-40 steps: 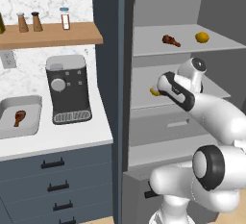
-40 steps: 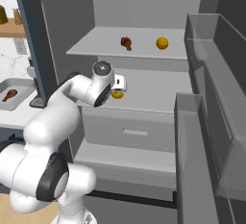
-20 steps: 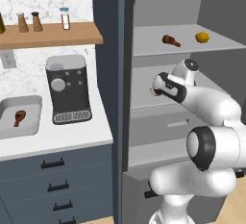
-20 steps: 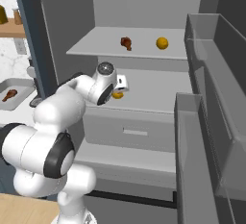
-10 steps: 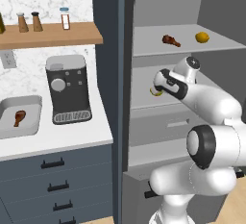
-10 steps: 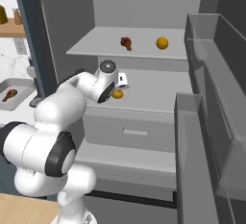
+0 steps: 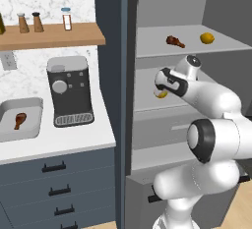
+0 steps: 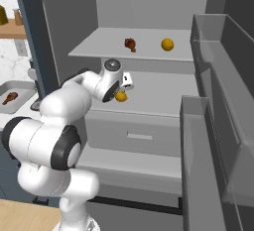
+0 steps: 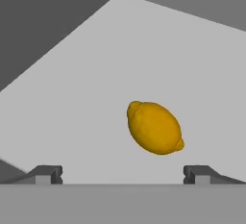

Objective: Place one lemon and one chicken drumstick in each tupperware on the nearby counter, to pack two identical lunches.

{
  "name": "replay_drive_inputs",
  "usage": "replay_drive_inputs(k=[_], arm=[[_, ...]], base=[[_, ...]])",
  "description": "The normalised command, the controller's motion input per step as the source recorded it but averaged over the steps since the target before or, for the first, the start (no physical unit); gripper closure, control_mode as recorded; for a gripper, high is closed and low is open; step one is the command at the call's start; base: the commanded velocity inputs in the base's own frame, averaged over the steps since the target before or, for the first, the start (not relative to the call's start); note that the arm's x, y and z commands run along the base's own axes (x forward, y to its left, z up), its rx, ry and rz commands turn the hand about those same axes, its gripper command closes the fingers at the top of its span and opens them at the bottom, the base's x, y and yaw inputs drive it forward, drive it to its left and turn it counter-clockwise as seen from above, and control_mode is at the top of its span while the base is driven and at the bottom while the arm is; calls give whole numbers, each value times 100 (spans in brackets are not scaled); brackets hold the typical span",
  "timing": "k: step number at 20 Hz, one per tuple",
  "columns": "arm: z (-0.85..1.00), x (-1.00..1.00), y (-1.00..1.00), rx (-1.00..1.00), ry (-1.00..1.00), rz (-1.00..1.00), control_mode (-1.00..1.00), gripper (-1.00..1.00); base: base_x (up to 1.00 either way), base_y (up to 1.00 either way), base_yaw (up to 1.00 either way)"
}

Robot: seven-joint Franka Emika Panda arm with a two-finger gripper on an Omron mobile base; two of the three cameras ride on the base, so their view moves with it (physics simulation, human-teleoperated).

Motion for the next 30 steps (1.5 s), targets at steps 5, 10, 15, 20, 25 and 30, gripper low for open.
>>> replay_drive_inputs(k=[5, 10, 15, 20, 25, 30], arm=[[-12, 7, 0, -2, 0, 4, -100, -100], [-23, 6, 0, -1, 0, 6, -100, -100], [-9, 23, 0, -3, 0, 8, -100, -100], [0, 30, -7, -1, 0, 7, -100, -100], [-2, 8, -8, -2, 0, 5, -100, -100], [-12, 5, 0, -2, 0, 6, -100, -100]], base=[[0, 0, 0], [0, 0, 0], [0, 0, 0], [0, 0, 0], [0, 0, 0], [0, 0, 0]])
